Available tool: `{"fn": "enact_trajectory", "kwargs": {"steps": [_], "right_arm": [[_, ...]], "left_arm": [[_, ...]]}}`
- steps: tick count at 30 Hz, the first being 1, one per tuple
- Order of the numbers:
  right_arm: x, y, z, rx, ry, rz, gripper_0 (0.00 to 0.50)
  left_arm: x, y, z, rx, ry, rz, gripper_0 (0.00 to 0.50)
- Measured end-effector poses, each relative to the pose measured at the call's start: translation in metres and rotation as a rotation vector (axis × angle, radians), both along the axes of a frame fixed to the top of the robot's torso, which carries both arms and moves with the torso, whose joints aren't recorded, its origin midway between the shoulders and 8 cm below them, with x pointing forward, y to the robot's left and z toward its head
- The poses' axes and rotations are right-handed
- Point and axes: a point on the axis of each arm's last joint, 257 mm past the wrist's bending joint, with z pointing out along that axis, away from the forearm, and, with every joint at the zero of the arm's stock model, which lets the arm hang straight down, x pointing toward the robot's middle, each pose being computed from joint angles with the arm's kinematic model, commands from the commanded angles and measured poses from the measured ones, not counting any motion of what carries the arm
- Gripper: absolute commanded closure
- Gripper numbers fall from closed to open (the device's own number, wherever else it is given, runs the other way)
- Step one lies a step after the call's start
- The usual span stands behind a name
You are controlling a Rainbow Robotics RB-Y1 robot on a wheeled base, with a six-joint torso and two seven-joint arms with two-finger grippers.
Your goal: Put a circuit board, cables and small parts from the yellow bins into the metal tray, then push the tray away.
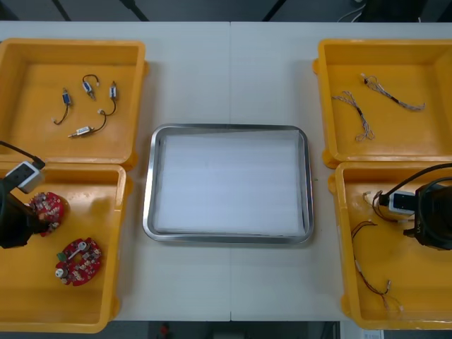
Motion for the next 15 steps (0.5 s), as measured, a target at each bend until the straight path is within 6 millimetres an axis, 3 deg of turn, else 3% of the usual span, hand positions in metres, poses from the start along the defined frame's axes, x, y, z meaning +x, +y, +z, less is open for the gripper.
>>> {"fn": "enact_trajectory", "kwargs": {"steps": [6, 15], "right_arm": [[-0.003, 0.000, -0.005, -0.012, 0.009, 0.007, 0.000], [-0.002, -0.005, -0.012, -0.010, 0.009, -0.007, 0.000]], "left_arm": [[-0.017, -0.001, -0.025, -0.002, 0.053, -0.002, 0.000], [-0.014, -0.005, -0.026, -0.012, 0.035, -0.008, 0.000]]}}
